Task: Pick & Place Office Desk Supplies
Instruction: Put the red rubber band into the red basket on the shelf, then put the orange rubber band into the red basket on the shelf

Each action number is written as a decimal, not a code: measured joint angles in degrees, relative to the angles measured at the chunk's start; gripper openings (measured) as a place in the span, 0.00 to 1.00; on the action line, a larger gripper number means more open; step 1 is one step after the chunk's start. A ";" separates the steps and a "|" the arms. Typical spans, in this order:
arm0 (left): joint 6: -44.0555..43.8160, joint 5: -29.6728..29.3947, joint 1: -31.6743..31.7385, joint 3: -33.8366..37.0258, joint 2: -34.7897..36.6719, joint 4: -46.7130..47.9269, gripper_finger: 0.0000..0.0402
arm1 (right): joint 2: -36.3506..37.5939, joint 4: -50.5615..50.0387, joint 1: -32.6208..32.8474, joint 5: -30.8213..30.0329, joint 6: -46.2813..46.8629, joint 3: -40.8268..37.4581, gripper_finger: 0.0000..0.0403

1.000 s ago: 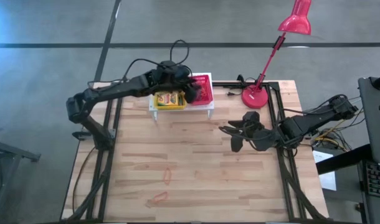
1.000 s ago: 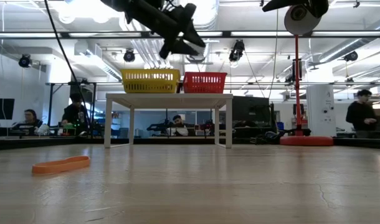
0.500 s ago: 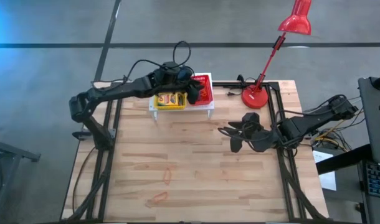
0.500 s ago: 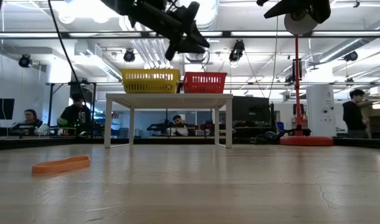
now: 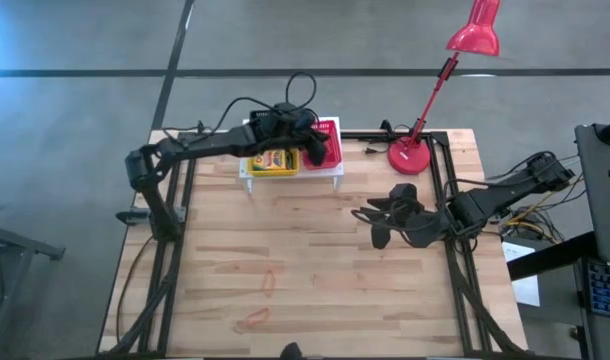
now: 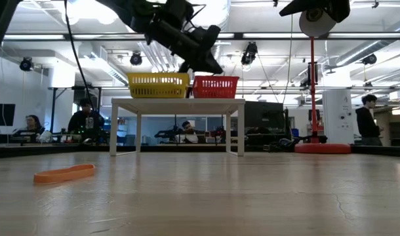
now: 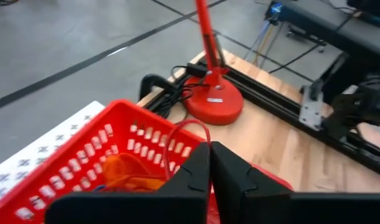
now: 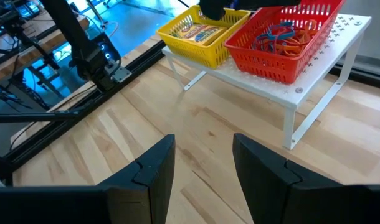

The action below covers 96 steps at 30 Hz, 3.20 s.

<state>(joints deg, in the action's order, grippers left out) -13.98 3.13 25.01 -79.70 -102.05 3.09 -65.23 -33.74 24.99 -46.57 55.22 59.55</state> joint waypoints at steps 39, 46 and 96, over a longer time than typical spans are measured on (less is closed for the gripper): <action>-14.26 17.76 3.65 -13.82 0.10 18.38 0.53 | 0.00 -0.28 0.00 0.00 -1.39 -0.57 0.39; 1.37 10.52 3.69 -15.60 -1.69 26.21 0.47 | 0.00 -0.25 0.00 0.14 -1.20 -0.63 0.39; -8.08 -9.40 -22.28 -24.56 13.10 76.94 0.02 | -2.97 0.24 -2.14 7.27 -4.54 -3.09 0.39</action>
<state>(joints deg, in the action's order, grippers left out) -22.06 -6.27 2.74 -104.26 -88.95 80.02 -68.20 -33.50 22.86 -39.30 50.68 56.46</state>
